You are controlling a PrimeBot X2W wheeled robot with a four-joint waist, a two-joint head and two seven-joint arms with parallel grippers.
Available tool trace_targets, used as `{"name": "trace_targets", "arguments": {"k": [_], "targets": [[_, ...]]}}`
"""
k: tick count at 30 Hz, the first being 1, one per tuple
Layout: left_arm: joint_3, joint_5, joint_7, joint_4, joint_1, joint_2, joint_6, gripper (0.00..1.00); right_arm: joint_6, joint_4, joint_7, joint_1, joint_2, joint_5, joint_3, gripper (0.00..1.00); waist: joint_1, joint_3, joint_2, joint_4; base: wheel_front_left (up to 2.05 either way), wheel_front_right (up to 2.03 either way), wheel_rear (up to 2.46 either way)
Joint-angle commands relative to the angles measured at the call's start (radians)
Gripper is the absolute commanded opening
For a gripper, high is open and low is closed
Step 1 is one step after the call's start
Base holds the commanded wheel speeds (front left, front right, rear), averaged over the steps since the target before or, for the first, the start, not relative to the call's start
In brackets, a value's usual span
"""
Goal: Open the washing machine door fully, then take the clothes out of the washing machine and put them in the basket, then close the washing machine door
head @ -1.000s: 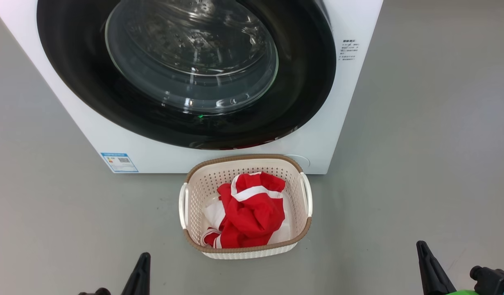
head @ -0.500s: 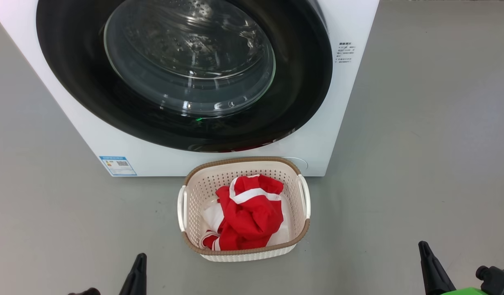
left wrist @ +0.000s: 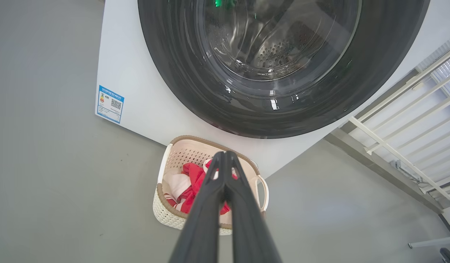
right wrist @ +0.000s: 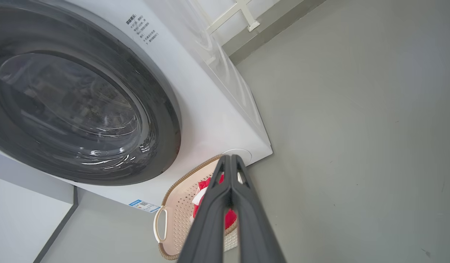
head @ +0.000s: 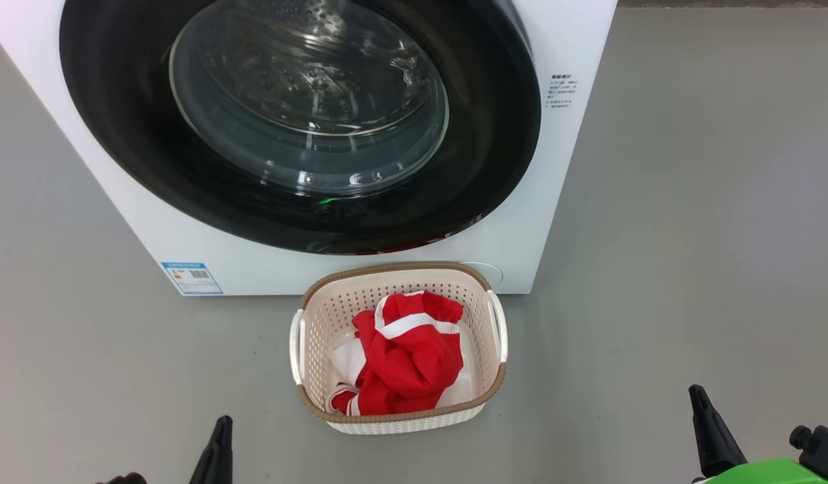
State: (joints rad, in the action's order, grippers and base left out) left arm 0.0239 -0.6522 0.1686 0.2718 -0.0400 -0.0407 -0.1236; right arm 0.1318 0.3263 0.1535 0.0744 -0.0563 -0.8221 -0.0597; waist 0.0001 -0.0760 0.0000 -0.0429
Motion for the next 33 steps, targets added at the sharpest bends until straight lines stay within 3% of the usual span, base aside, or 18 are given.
{"name": "trace_targets", "arguments": {"k": [1, 33], "targets": [[-0.013, -0.019, -0.001, -0.021, 0.037, -0.014, -0.002, 0.0, 0.0, -0.025, -0.001, -0.034, -0.01, -0.022, -0.004, 0.0, -0.0001, 0.001, 0.0, 0.0, 0.0, 0.0, 0.0], [-0.035, -0.376, -0.085, -0.025, 0.075, -0.028, -0.004, 0.0, -0.001, -0.046, -0.095, -0.087, -0.006, -0.3, -0.02, 0.0, -0.0001, 0.027, 0.0, 0.016, 0.0, 0.0, 0.0]]}}
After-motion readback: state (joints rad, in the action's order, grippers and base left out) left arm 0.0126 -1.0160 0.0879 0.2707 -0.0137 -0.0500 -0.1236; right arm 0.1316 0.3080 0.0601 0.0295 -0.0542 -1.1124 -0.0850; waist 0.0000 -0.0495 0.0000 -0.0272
